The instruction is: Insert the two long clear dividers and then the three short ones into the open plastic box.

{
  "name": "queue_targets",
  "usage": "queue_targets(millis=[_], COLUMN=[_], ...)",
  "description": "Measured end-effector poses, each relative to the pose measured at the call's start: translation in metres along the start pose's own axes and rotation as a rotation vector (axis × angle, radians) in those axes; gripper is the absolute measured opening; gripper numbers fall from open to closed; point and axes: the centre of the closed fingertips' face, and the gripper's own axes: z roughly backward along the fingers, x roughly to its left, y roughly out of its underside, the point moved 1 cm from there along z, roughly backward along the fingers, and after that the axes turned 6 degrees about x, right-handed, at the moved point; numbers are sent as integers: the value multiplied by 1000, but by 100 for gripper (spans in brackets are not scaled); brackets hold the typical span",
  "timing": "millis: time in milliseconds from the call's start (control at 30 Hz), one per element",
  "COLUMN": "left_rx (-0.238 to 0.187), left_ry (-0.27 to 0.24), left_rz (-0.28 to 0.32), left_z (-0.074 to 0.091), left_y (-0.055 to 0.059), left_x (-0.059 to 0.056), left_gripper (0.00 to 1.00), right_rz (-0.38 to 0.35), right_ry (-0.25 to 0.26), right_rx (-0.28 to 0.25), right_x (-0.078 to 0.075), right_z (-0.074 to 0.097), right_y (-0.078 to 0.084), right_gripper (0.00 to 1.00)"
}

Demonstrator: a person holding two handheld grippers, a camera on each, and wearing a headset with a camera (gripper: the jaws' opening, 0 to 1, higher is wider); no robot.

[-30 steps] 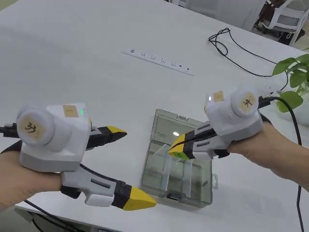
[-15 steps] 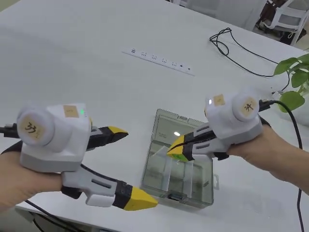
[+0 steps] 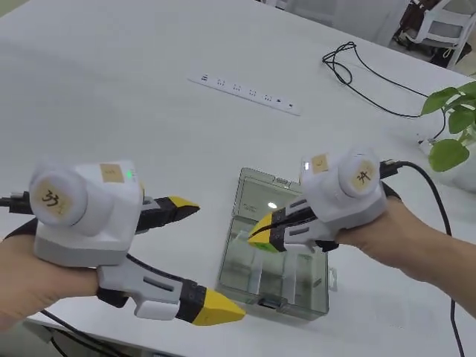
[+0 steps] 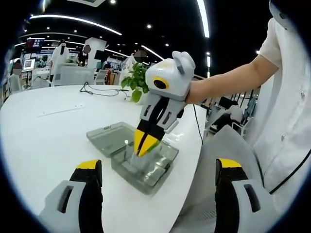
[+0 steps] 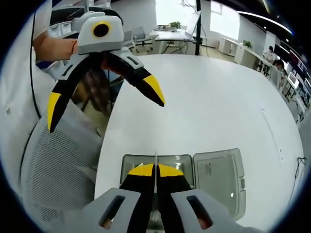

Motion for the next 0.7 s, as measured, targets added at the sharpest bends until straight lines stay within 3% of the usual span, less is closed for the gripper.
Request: queue_targets(millis=[700], left_rx=[8], left_ry=[4], left_rz=[-3], left_z=[0], left_y=[2], left_x=[2], left_gripper=[99], right_rz=[-7], right_ry=[-22], right_rx=[61], right_x=[-1], right_z=[-21], right_y=[7], right_gripper=[2])
